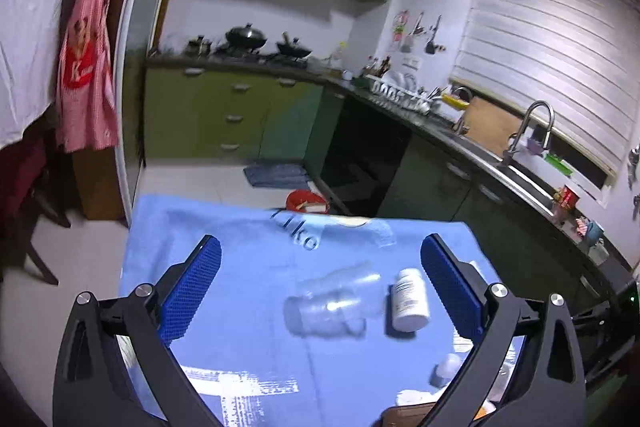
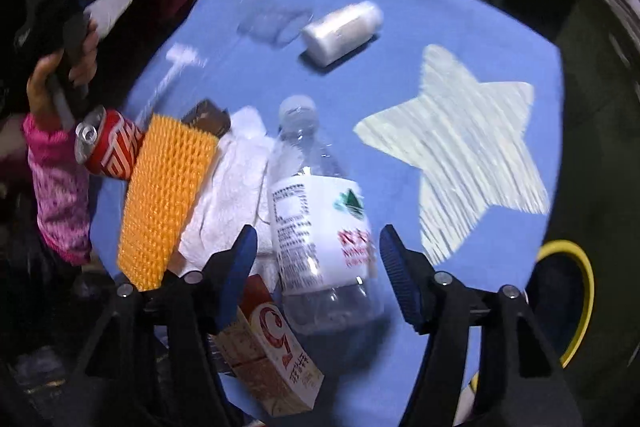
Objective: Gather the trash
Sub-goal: 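Grasp the clear water bottle with the right gripper, then carry the water bottle over the bin and release it, then grasp the red soda can with the left gripper, then carry the soda can over the bin and drop it in, then grasp the white milk carton with the right gripper and lift it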
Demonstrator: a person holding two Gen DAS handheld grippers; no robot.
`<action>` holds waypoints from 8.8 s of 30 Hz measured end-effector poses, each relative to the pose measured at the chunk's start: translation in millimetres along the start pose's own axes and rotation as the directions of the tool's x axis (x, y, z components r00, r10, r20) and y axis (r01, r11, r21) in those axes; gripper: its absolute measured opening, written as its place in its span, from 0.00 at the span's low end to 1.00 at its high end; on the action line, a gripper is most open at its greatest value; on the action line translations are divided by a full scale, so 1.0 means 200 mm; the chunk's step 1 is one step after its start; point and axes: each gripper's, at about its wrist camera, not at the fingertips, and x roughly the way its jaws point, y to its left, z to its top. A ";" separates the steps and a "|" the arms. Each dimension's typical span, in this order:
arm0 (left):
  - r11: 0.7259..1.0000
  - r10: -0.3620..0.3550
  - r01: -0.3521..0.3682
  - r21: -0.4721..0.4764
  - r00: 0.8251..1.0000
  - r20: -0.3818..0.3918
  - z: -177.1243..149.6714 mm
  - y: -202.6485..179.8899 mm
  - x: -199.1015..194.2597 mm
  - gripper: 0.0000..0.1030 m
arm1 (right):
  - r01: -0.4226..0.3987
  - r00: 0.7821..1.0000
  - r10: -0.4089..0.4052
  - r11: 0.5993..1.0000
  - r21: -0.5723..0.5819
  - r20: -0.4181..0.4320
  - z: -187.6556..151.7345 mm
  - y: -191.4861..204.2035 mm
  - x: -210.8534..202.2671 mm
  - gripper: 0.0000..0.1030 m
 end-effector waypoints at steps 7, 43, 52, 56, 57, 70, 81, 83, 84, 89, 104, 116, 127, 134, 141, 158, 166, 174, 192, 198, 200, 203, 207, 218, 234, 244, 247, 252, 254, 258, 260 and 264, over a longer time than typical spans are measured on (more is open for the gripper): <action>0.998 -0.017 0.017 0.053 1.000 0.003 -0.10 -0.10 0.03 0.96 | -0.040 0.990 0.041 0.999 0.012 -0.137 0.07 -0.06 0.19 0.61; 0.998 0.011 -0.007 0.066 0.998 -0.062 -0.18 -0.18 0.10 0.96 | 0.073 0.988 -0.113 0.940 0.332 0.102 -0.34 -0.52 -0.28 0.60; 0.997 0.006 -0.001 0.078 0.998 -0.066 -0.19 -0.20 0.11 0.96 | 0.169 0.985 -0.164 0.789 0.591 -0.062 -0.71 -1.09 -0.11 0.60; 0.998 0.011 -0.006 0.070 0.997 -0.077 -0.20 -0.20 0.13 0.96 | 0.218 0.976 -0.156 0.753 0.620 -0.154 -0.75 -1.19 0.08 0.60; 0.998 0.011 -0.006 0.069 0.997 -0.078 -0.20 -0.19 0.13 0.96 | 0.241 0.970 -0.165 0.741 0.627 -0.177 -0.74 -1.22 0.12 0.60; 0.996 0.004 0.003 0.086 0.997 -0.080 -0.21 -0.21 0.13 0.96 | 0.260 0.964 -0.214 0.654 0.710 -0.156 -0.74 -1.36 0.25 0.67; 0.984 -0.072 0.081 0.158 0.996 -0.061 -0.19 -0.33 0.02 0.96 | 0.027 0.962 -0.214 0.693 0.721 0.170 -1.02 -0.95 -0.05 0.67; 0.978 -0.088 0.098 0.184 0.994 -0.061 -0.18 -0.38 -0.03 0.96 | -0.011 0.954 -0.205 0.703 0.711 0.217 -1.06 -0.86 -0.08 0.67; 0.976 -0.097 0.107 0.191 0.993 -0.062 -0.17 -0.39 -0.05 0.96 | -0.028 0.951 -0.199 0.706 0.708 0.236 -1.07 -0.83 -0.09 0.67; 0.932 -0.169 0.192 0.307 0.981 -0.099 -0.17 -0.56 -0.22 0.96 | -0.059 0.944 -0.184 0.722 0.689 0.274 -1.09 -0.74 -0.08 0.67; 0.888 -0.182 0.287 0.359 0.937 -0.298 -0.62 -0.60 -0.53 0.96 | -0.122 0.935 -0.110 0.793 0.597 0.338 -0.96 -0.61 -0.08 0.67; 0.939 -0.151 0.236 0.251 0.937 -0.315 -0.83 -0.46 -0.39 0.96 | -0.145 0.929 -0.073 0.830 0.538 0.363 -0.91 -0.53 -0.08 0.68; 0.946 -0.165 0.242 0.215 0.932 -0.323 -0.88 -0.45 -0.24 0.88 | -0.143 0.932 -0.075 0.824 0.548 0.356 -0.92 -0.55 -0.07 0.70; 0.960 -0.175 0.227 0.164 0.943 -0.284 -0.86 -0.41 -0.25 0.64 | -0.140 0.935 -0.068 0.829 0.541 0.347 -0.91 -0.53 -0.05 0.70; 0.965 -0.154 0.202 0.166 0.951 -0.267 -0.81 -0.38 -0.30 0.62 | -0.143 0.937 -0.060 0.833 0.535 0.345 -0.91 -0.53 -0.03 0.70; 0.947 -0.185 0.238 0.217 0.954 -0.237 -0.58 -0.51 -0.39 0.62 | -0.140 0.931 -0.073 0.835 0.532 0.359 -0.93 -0.52 -0.06 0.70; 0.861 -0.311 0.418 0.290 0.883 -0.351 -0.40 -0.88 -0.27 0.62 | -0.125 0.915 -0.126 0.815 0.566 0.384 -1.05 -0.55 -0.15 0.70; 0.639 -0.483 0.678 0.363 0.721 -0.497 -0.27 -1.56 -0.11 0.62 | -0.115 0.894 -0.204 0.756 0.644 0.400 -1.30 -0.64 -0.24 0.70; 0.530 -0.367 0.771 0.353 0.583 -0.724 -0.78 -2.78 0.81 0.82 | -0.152 0.890 -0.249 0.628 0.763 0.382 -1.71 -0.80 -0.24 0.70; 0.578 -0.433 0.748 0.327 0.621 -0.654 -0.55 -2.58 0.64 0.88 | -0.150 0.891 -0.233 0.659 0.737 0.390 -1.64 -0.77 -0.23 0.70; 0.593 -0.474 0.736 0.327 0.647 -0.597 -0.43 -2.41 0.49 0.93 | -0.150 0.890 -0.222 0.681 0.716 0.398 -1.60 -0.75 -0.23 0.70; 0.649 -0.490 0.672 0.357 0.728 -0.480 -0.28 -2.09 0.27 0.96 | -0.140 0.896 -0.194 0.731 0.668 0.399 -1.49 -0.69 -0.22 0.70; 0.752 -0.475 0.535 0.385 0.845 -0.246 -0.15 -1.60 0.01 0.96 | -0.114 0.914 -0.142 0.810 0.575 0.381 -1.27 -0.58 -0.18 0.70; 0.985 -0.107 0.089 0.148 0.987 0.117 -0.21 -0.48 -0.16 0.96 | -0.107 0.921 0.066 0.990 0.088 0.383 -0.75 -0.11 -0.21 0.70; 0.998 -0.036 0.038 -0.049 0.999 0.034 -0.31 -0.15 0.09 0.96 | -0.020 0.996 0.042 0.962 -0.272 0.074 -0.56 0.23 0.12 0.47; 1.000 -0.015 0.015 -0.006 1.000 0.017 -0.35 -0.21 0.09 0.96 | -0.022 0.998 0.038 0.957 -0.289 0.051 -0.53 0.24 0.20 0.38; 1.000 -0.018 0.018 -0.009 1.000 0.016 -0.35 -0.21 0.08 0.96 | -0.015 0.996 0.039 0.962 -0.271 0.082 -0.54 0.24 0.20 0.37; 0.999 -0.017 0.017 -0.027 1.000 0.000 -0.35 -0.20 0.10 0.96 | 0.001 0.985 0.036 0.977 -0.213 0.168 -0.60 0.21 0.17 0.34; 0.999 -0.014 0.013 -0.031 1.000 -0.006 -0.35 -0.19 0.11 0.96 | 0.003 0.979 0.034 0.983 -0.182 0.199 -0.63 0.20 0.14 0.33; 0.999 -0.013 0.013 -0.044 1.000 -0.014 -0.36 -0.18 0.12 0.96 | -0.021 0.953 0.038 0.998 -0.059 0.300 -0.69 0.07 0.02 0.33; 0.999 -0.011 0.010 -0.041 1.000 -0.016 -0.37 -0.19 0.12 0.96 | -0.027 0.937 0.018 0.999 0.021 0.348 -0.72 -0.02 -0.04 0.33; 0.999 -0.011 0.010 -0.036 1.000 -0.018 -0.37 -0.19 0.12 0.96 | 0.022 0.909 -0.119 0.970 0.241 0.399 -0.79 -0.32 -0.18 0.33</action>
